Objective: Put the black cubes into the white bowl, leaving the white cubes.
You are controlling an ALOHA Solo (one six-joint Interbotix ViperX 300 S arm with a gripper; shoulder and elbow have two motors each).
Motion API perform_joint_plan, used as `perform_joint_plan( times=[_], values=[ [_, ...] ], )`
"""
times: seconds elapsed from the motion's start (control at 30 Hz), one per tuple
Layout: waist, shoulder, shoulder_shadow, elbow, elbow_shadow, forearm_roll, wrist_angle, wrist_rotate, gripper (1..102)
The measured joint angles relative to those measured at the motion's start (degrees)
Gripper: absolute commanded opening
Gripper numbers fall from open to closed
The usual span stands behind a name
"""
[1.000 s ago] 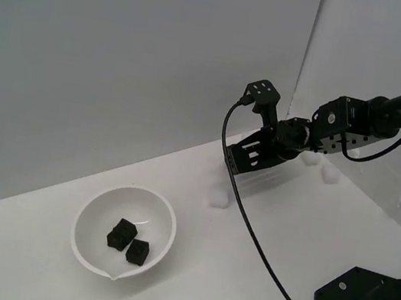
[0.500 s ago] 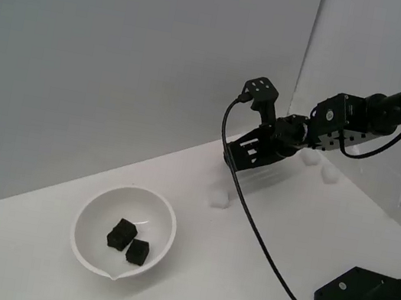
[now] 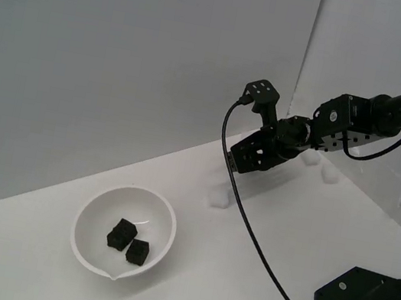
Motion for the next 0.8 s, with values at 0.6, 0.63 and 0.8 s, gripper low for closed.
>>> perform_joint_plan(
  times=[0.6, 0.63, 0.8],
  values=[
    [0.09, 15.21, 14.85, 1.49, 1.49, 0.00, 7.82, 0.00, 3],
    [0.09, 16.70, 16.35, 1.49, 1.49, 0.00, 8.61, -0.44, 3],
    [0.00, 24.43, 24.35, 1.49, 1.49, -0.09, 13.45, -0.97, 3]
  ],
)
